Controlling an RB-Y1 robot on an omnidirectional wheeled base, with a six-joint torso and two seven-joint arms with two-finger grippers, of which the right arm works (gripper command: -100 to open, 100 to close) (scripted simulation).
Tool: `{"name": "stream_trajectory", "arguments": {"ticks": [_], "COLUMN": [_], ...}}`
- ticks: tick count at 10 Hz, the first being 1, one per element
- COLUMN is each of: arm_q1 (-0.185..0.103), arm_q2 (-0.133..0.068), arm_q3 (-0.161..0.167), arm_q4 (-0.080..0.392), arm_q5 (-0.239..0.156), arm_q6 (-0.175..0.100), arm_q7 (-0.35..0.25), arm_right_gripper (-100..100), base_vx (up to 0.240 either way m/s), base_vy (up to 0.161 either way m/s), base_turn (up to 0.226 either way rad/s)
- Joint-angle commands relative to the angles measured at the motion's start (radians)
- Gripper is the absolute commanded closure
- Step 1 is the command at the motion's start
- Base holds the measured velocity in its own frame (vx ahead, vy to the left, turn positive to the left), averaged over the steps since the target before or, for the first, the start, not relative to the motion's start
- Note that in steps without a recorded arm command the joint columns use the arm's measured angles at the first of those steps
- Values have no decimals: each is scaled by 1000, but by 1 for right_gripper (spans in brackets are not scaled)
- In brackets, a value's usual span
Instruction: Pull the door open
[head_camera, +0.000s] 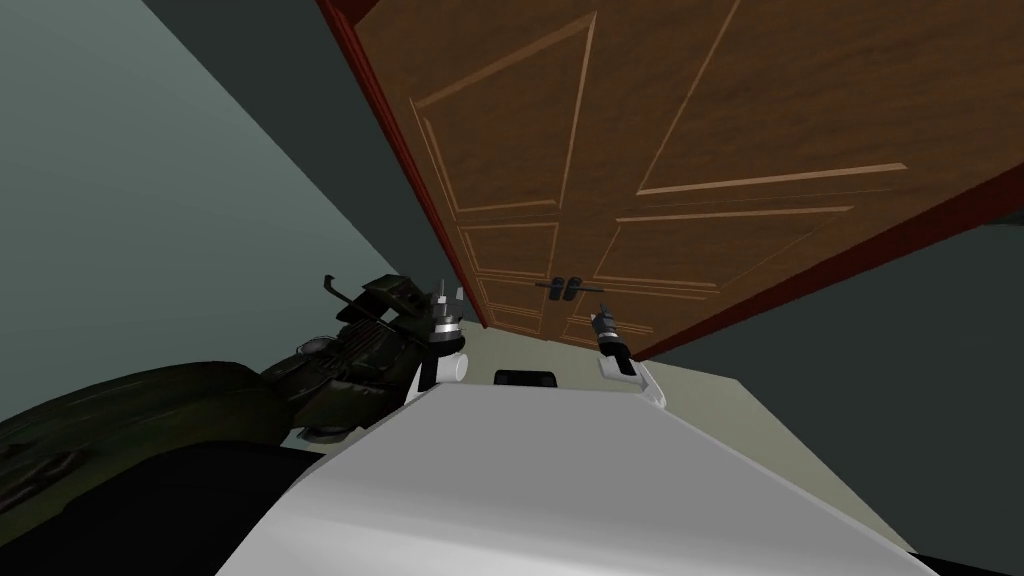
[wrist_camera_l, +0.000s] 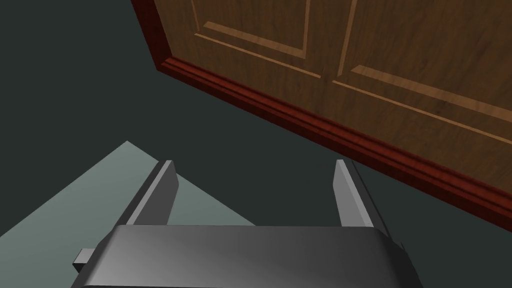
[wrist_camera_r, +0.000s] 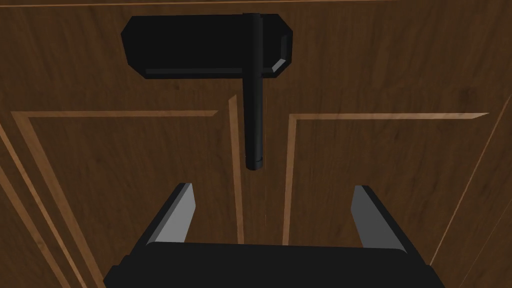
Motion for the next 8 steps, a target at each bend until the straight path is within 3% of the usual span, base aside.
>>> {"name": "stream_trajectory", "arguments": {"ticks": [1, 2, 3, 4, 8], "arm_q1": [-4, -3, 4, 6, 19], "arm_q2": [0, 0, -25, -31, -90], "arm_q3": [-5, -3, -32, -40, -103], "arm_q4": [18, 12, 38, 44, 102], "arm_q5": [7, 4, -7, -10, -40], "arm_q6": [6, 3, -2, -4, -22], "arm_q7": [-13, -7, -17, -20, -42], "arm_right_gripper": [-100, -100, -100, -100, -100], "base_vx": [185, 81, 76, 88, 108], "base_vy": [-2, 0, 20, 29, 5], "base_turn": [35, 7, 55, 25, 50]}}
